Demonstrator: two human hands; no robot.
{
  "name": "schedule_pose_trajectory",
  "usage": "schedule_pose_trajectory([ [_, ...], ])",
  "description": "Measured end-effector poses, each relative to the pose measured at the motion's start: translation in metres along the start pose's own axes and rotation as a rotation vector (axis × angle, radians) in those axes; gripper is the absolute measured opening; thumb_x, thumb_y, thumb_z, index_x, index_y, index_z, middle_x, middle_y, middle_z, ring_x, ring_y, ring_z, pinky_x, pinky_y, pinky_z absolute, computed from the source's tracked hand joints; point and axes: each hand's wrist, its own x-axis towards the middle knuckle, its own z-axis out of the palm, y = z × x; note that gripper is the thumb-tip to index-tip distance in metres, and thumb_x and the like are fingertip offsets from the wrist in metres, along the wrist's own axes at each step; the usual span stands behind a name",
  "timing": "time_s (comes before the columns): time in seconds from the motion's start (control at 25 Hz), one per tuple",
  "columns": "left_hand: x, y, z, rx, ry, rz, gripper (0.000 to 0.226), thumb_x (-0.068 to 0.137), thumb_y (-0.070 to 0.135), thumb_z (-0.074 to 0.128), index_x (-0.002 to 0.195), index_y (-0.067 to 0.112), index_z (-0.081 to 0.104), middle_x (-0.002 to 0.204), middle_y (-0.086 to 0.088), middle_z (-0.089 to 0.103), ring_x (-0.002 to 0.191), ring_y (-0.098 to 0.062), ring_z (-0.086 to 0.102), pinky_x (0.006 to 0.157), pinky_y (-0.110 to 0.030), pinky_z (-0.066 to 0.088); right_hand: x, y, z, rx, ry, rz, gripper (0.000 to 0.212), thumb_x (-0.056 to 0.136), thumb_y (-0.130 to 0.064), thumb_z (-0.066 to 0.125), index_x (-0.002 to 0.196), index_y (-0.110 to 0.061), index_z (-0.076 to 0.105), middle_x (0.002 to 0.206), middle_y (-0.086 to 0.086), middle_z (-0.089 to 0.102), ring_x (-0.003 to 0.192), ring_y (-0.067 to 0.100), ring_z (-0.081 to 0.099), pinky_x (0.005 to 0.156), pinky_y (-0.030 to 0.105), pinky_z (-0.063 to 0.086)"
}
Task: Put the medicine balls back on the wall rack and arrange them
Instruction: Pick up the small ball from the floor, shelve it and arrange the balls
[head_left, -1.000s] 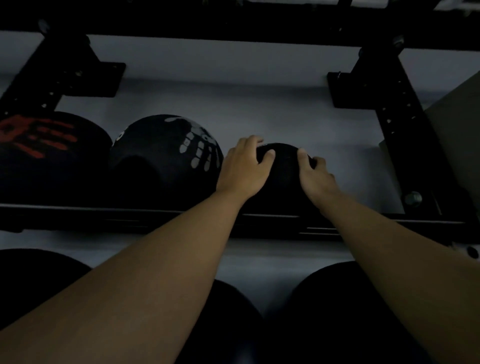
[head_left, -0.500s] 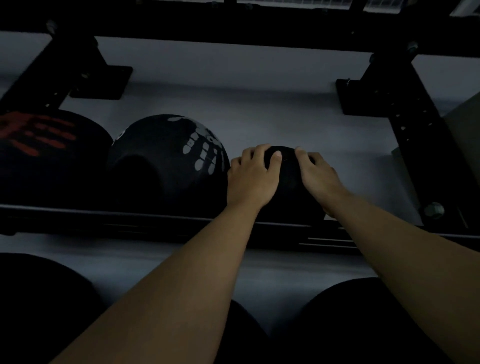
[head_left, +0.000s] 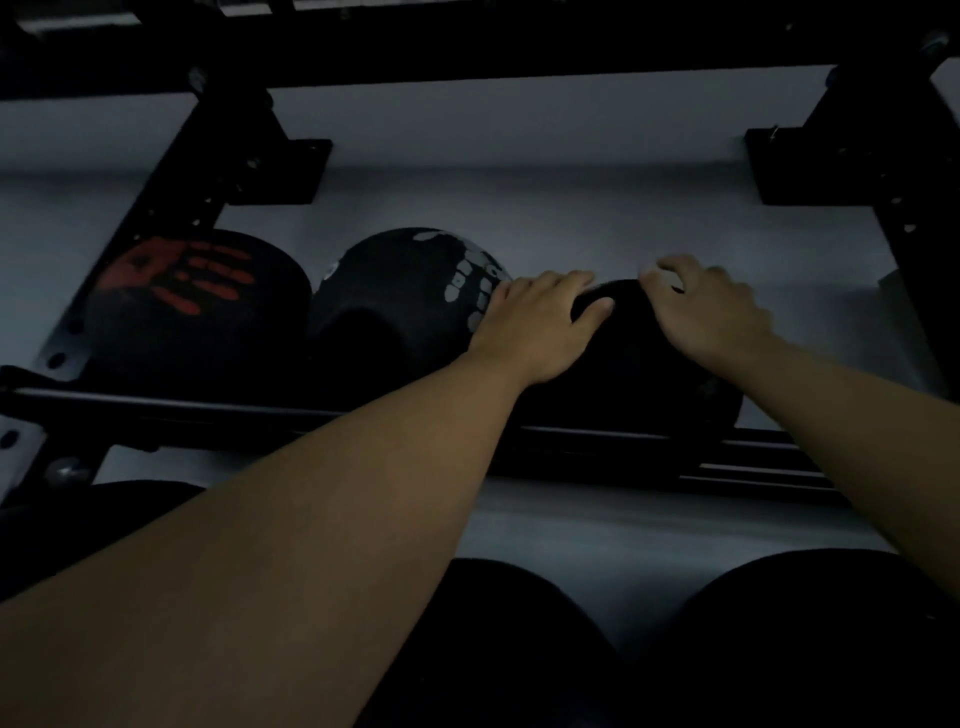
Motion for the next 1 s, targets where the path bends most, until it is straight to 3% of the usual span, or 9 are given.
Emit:
schedule_pose_trajectory([
  [0.16,-0.01,-0.059,-0.044,0.1,0.237,-0.018,0.051,0.11,0.048,0.041,0.154,0.023,0.052,0.158,-0.006,0.054,0.147,-0.031,0.045,0.124,-0.045,0.027,-0.004,-0.071,0.028,0.064,-0.023,-0.134,0.066,0.101,-0.065,0.034,0.153,-0.027,0.048,0.159,0.02,0.047,0.144,0.045,0.042,0.12,0.053,0.034],
  [0.28,-0.019,-0.112,-0.075,0.054,0.3,-0.198,0.054,0.11,0.049,0.036,0.155,0.024,0.048,0.165,-0.007,0.044,0.15,-0.036,0.039,0.123,-0.051,0.028,-0.014,-0.128,0.063,0.144,-0.101,-0.164,0.064,0.103,-0.064,0.033,0.156,-0.03,0.044,0.161,0.019,0.041,0.146,0.043,0.04,0.121,0.048,0.035],
  [0.36,-0.028,-0.144,-0.086,-0.058,0.225,-0.303,0.06,0.11,0.054,0.03,0.163,0.026,0.035,0.173,-0.006,0.031,0.156,-0.037,0.03,0.124,-0.053,0.025,-0.026,-0.162,0.088,0.146,-0.147,-0.16,0.065,0.105,-0.065,0.031,0.163,-0.036,0.031,0.167,0.017,0.029,0.152,0.043,0.032,0.125,0.05,0.029],
  [0.48,-0.037,-0.168,-0.078,-0.219,0.095,-0.279,0.069,0.11,0.06,0.023,0.17,0.027,0.017,0.179,-0.009,0.014,0.163,-0.037,0.013,0.131,-0.055,0.013,-0.039,-0.184,0.119,0.084,-0.144,-0.095,0.07,0.104,-0.069,0.024,0.167,-0.043,0.009,0.177,0.012,0.004,0.161,0.043,0.006,0.128,0.061,0.012],
  [0.6,-0.038,-0.169,-0.062,-0.281,0.181,-0.236,0.068,0.111,0.058,0.021,0.17,0.025,0.018,0.178,-0.014,0.012,0.164,-0.038,0.01,0.132,-0.057,0.008,-0.039,-0.179,0.128,0.095,-0.102,-0.068,0.069,0.104,-0.07,0.021,0.166,-0.046,0.006,0.179,0.01,-0.005,0.164,0.037,-0.007,0.129,0.064,0.002],
  [0.8,-0.041,-0.175,-0.066,-0.29,0.149,-0.183,0.061,0.112,0.056,0.02,0.169,0.036,0.017,0.179,-0.013,0.006,0.165,-0.036,0.001,0.133,-0.055,0.0,-0.038,-0.179,0.133,0.078,-0.06,-0.073,0.068,0.103,-0.072,0.019,0.165,-0.047,0.01,0.179,0.01,-0.001,0.164,0.035,-0.004,0.128,0.064,0.002],
  [1.0,-0.043,-0.186,-0.089,-0.202,-0.025,-0.139,0.059,0.112,0.056,0.019,0.168,0.042,0.011,0.18,-0.009,0.004,0.164,-0.037,0.005,0.132,-0.056,0.004,-0.047,-0.188,0.127,0.048,-0.06,-0.016,0.064,0.108,-0.063,0.021,0.167,-0.041,0.012,0.178,0.013,0.004,0.162,0.039,0.005,0.128,0.062,0.009],
])
